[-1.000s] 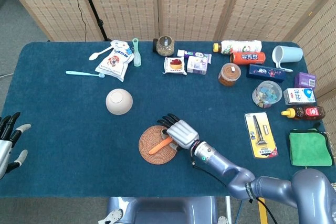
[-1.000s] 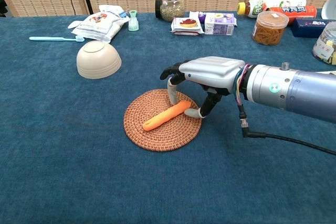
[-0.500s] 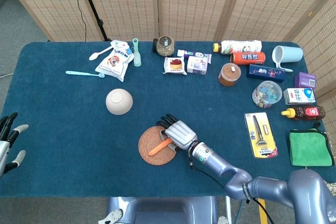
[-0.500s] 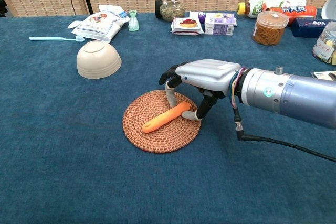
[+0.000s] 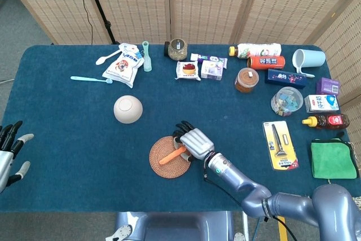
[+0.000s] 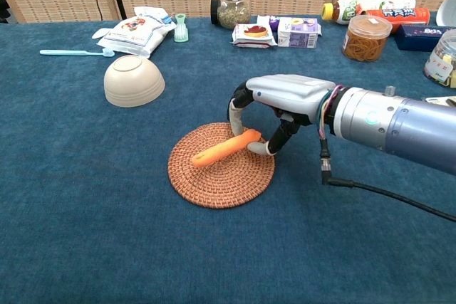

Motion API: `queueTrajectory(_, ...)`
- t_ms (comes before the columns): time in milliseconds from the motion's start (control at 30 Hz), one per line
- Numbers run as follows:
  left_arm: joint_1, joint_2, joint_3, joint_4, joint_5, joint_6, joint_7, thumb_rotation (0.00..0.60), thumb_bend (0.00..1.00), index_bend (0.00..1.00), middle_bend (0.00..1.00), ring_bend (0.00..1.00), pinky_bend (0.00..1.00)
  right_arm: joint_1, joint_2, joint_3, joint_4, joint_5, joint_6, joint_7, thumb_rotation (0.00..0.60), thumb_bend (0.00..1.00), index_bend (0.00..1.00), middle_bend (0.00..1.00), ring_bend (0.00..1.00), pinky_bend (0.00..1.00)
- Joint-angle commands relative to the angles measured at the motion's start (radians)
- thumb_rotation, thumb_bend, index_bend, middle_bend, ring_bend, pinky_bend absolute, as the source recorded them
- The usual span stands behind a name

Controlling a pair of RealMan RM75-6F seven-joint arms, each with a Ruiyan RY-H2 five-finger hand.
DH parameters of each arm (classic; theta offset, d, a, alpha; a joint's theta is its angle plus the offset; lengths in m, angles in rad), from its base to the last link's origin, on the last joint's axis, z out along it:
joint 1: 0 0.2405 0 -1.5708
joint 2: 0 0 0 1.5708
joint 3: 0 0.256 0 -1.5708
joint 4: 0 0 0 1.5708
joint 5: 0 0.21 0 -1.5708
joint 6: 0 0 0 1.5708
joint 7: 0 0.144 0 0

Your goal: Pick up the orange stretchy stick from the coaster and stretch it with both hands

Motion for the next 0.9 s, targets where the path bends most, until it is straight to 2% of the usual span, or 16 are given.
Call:
queueTrajectory(33, -0.008, -0.003, 0.000, -0.005, 0.021, -0.002, 0.011, 0.600, 0.31, 0.24, 0.01, 0.04, 0.00, -0.020, 0.025, 0.016, -0.043, 0.025, 0.023, 0.010, 0.600, 0.41, 0.66, 0.28, 0.12, 0.00)
queueTrajectory(333, -0.062, -0.022, -0.013, -0.024, 0.108, -0.026, 0.040, 0.600, 0.31, 0.25, 0.01, 0.04, 0.00, -0.076, 0.115, 0.058, -0.213, 0.127, 0.064, 0.028, 0.600, 0.44, 0.68, 0.31, 0.15, 0.00)
queueTrajectory(667, -0.191, -0.071, -0.054, -0.048, 0.189, -0.137, 0.079, 0.600, 0.31, 0.29, 0.01, 0.05, 0.00, -0.132, 0.192, 0.101, -0.400, 0.246, 0.124, 0.031, 0.600, 0.44, 0.68, 0.31, 0.15, 0.00)
queueTrajectory(900, -0.250, -0.116, -0.078, -0.041, 0.228, -0.167, 0.105, 0.600, 0.31, 0.31, 0.01, 0.06, 0.00, -0.137, 0.224, 0.114, -0.486, 0.333, 0.105, 0.030, 0.600, 0.44, 0.68, 0.32, 0.15, 0.00)
